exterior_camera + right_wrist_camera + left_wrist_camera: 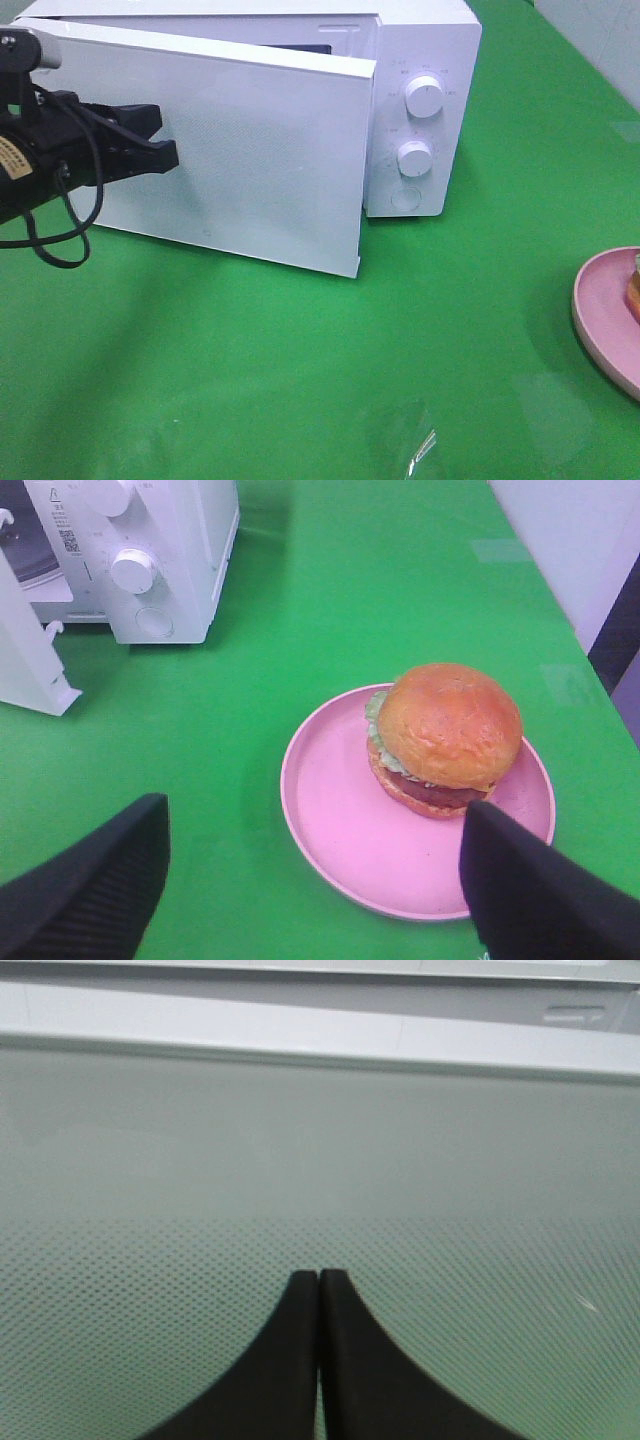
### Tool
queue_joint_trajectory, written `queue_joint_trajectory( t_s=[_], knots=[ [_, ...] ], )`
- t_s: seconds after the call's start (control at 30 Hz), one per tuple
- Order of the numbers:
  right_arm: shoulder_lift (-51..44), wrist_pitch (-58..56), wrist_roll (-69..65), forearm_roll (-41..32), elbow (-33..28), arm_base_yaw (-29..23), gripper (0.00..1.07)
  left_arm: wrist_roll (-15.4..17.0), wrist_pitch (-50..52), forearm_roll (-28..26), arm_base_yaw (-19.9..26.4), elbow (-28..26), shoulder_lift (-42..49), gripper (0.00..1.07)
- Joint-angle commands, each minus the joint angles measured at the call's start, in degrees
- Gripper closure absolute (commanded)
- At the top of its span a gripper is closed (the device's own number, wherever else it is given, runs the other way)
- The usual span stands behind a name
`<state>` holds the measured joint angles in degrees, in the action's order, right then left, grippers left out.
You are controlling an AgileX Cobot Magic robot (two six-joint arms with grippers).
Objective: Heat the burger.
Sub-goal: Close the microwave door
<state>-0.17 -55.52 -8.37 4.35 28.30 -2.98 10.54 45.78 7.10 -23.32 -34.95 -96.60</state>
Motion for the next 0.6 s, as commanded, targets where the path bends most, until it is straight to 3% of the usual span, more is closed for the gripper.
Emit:
queue_joint_trajectory(
  t_s=[0.03,0.2,0.47,0.6],
  knots=[
    [-1.55,0.63,0.34,0.11,-0.11,0.29,0.32,-1.66,-1.49,-2.46,-1.78,-2.12,-0.97,1.07],
    [-1.55,0.63,0.34,0.11,-0.11,0.29,0.32,-4.41,-3.09,-6.02,-5.39,-7.1,-3.72,1.07],
    [-1.55,0.63,0.34,0.11,-0.11,0.29,0.32,-4.41,-7.22,-9.05,-8.02,-14.32,-8.08,1.07],
    [-1.55,0.63,0.34,0.11,-0.11,0.29,0.32,-4.47,-9.28,-9.97,-9.8,-20.45,-11.17,1.07]
  ],
)
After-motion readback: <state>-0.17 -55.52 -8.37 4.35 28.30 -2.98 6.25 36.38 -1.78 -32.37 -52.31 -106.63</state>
